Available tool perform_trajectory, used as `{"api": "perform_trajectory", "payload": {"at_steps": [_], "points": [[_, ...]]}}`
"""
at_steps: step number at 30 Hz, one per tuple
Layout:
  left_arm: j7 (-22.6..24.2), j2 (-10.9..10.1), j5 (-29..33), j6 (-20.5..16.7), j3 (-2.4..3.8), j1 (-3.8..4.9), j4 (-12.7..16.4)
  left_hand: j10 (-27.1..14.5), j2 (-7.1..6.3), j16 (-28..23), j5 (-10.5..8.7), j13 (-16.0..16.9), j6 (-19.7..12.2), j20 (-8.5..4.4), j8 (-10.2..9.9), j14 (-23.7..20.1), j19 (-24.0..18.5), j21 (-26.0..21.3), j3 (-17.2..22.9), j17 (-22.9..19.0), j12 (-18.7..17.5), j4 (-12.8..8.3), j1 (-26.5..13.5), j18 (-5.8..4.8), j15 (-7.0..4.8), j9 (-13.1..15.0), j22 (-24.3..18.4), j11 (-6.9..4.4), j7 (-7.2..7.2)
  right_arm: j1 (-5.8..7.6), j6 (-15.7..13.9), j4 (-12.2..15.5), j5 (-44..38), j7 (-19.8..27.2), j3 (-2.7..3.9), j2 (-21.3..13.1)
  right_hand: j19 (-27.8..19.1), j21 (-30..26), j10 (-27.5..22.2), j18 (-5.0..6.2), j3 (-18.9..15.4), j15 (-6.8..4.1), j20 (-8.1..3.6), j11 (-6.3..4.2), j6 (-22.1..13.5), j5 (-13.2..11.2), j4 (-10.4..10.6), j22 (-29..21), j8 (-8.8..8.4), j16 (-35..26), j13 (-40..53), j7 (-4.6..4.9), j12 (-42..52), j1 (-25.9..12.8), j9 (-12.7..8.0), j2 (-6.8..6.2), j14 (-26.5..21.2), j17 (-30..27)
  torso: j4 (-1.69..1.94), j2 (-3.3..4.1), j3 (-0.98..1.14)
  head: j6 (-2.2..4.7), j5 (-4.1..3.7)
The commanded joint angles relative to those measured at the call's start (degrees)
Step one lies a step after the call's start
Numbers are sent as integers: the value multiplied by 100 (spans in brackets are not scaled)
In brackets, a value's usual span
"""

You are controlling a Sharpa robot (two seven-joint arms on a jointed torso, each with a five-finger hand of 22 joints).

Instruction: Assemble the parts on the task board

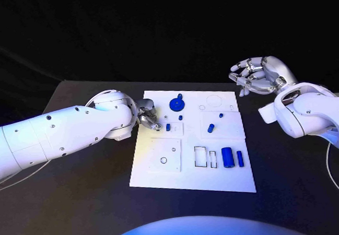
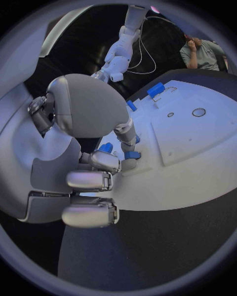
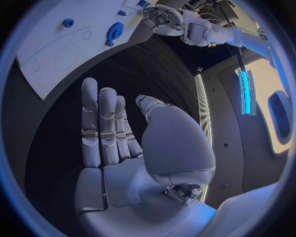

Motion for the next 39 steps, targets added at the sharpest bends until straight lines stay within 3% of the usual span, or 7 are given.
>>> {"api": "perform_trajectory", "payload": {"at_steps": [1,7,15,39], "points": [[-106,-6,94,166,-17,-17,-13,40,81,21,38,6,101,-30,34,606,194,40,563,1510,34,-525,39,-54,-36,-1,642,-2,-79,0,26,4,-22,57,1,2,39,-32,8,112,-22,-1,-8,6,-35,-14,12,-8,27,-32,-5,0,38,-70,-9,-8,28,8,0,3,1,-6,5],[-103,18,237,67,-17,-14,-32,71,206,21,-89,5,167,-57,64,606,196,38,183,1510,23,-317,-191,-55,-71,66,649,-49,-150,0,30,2,-22,58,1,6,42,-35,7,112,-23,-1,-9,5,-35,-8,9,-12,28,-36,-7,-1,40,-73,-10,-6,30,11,2,1,3,-3,7],[-104,49,316,13,-16,-8,-63,62,274,21,-168,9,199,-83,22,606,197,33,-292,1510,7,-48,-383,-56,-94,91,651,-74,-186,0,28,-1,-22,58,1,10,44,-38,7,112,-23,-2,-9,4,-35,0,8,-15,30,-40,-9,-1,42,-78,-11,-3,32,14,-2,2,2,-10,2],[-117,76,294,102,-16,6,-132,67,269,21,-234,52,282,-105,2,606,206,34,-819,1510,27,267,-523,-59,-116,126,667,-100,-219,0,22,3,-22,64,1,1,50,-45,6,112,-30,-2,-9,5,-35,16,10,-23,32,-49,-13,-2,46,-97,-13,-2,37,21,-2,3,-1,-36,-1]]}}
